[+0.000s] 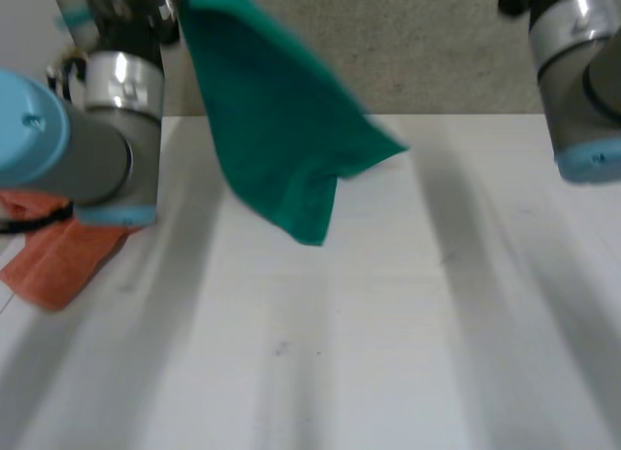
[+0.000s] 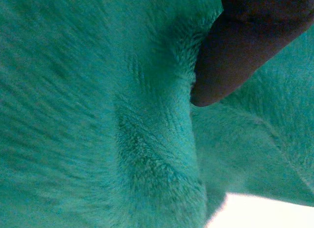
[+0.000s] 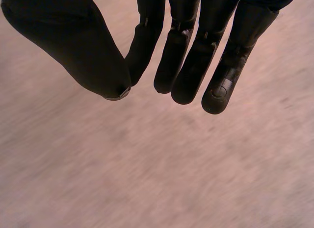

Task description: Fold the laundry.

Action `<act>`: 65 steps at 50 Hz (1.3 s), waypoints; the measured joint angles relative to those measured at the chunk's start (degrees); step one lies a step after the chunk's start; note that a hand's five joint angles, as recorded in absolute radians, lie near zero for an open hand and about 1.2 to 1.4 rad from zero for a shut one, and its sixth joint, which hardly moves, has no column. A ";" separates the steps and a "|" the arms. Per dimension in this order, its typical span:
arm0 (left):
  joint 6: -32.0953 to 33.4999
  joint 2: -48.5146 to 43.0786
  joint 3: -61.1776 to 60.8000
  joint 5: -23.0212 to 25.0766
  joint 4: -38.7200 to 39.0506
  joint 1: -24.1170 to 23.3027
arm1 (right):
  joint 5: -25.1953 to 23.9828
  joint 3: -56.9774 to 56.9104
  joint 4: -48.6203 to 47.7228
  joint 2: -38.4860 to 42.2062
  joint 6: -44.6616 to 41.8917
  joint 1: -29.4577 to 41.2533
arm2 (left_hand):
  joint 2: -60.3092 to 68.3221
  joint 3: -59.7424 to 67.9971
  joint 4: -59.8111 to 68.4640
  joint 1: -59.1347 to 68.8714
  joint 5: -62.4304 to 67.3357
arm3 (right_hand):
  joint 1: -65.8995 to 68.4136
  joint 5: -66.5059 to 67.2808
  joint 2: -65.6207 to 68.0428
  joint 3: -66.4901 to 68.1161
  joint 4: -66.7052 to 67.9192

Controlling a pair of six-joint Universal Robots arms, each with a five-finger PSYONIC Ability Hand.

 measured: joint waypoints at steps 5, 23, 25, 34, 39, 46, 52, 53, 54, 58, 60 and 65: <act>-0.60 0.74 -8.26 0.16 -4.05 -0.31 | -4.03 9.83 7.06 -1.33 -1.31 -0.61 | 0.01 0.01 0.15 0.00 0.00 | -10.15 -11.44 -12.09 -11.91 -12.35; 0.94 20.60 -16.53 0.32 -13.26 -4.39 | -12.93 13.23 24.18 3.84 7.21 -2.00 | 0.06 0.09 0.19 0.00 0.00 | -44.49 -53.27 -54.54 -55.06 -54.61; 1.01 23.07 -16.27 0.32 -15.53 -5.41 | -13.97 12.87 23.49 4.58 10.39 -1.82 | 0.06 0.09 0.19 0.00 0.00 | -44.49 -53.27 -54.54 -55.06 -54.61; 1.01 28.21 -15.47 -0.01 -21.13 -9.45 | -15.25 13.75 18.90 9.42 26.27 -0.07 | 0.06 0.09 0.20 0.00 0.00 | -44.49 -53.27 -54.54 -55.06 -54.61; 1.06 28.82 -14.62 -0.69 -22.60 -11.78 | -16.54 15.07 15.96 13.66 37.16 3.52 | 0.07 0.09 0.20 0.00 0.00 | -44.49 -53.27 -54.54 -55.06 -54.61; 1.20 28.01 -12.85 -1.95 -23.87 -12.86 | -17.16 17.33 14.35 16.45 42.50 7.82 | 0.08 0.09 0.20 0.00 0.00 | -44.49 -53.27 -54.54 -55.06 -54.61; 1.25 27.22 -11.67 -2.34 -24.85 -12.87 | -14.59 20.98 11.60 13.61 42.21 8.19 | 0.08 0.09 0.20 0.00 0.00 | -44.49 -53.27 -54.54 -55.06 -54.61; 1.25 27.18 -11.53 -2.35 -24.99 -12.86 | -14.18 21.89 11.14 12.62 41.96 8.08 | 0.08 0.09 0.20 0.00 0.00 | -44.49 -53.27 -54.54 -55.06 -54.61; 1.25 27.16 -11.38 -2.35 -25.16 -12.85 | -14.05 22.25 10.97 12.24 41.85 8.03 | 0.08 0.09 0.20 0.00 0.00 | -44.49 -53.27 -54.54 -55.06 -54.61; 1.25 27.28 -10.64 -2.37 -26.08 -12.88 | -13.20 26.50 9.39 8.18 40.29 6.91 | 0.09 0.09 0.20 0.00 0.00 | -44.49 -53.27 -54.54 -55.06 -54.61; 1.25 27.40 -10.31 -2.38 -26.52 -12.94 | -13.13 28.08 8.85 6.98 39.59 6.18 | 0.09 0.09 0.20 0.00 0.00 | -44.49 -53.27 -54.54 -55.06 -54.61; 1.20 27.92 -9.21 -2.88 -28.17 -14.14 | -13.18 30.53 6.79 5.90 38.45 4.68 | 0.09 0.09 0.20 0.00 0.00 | -44.49 -53.27 -54.54 -55.06 -54.61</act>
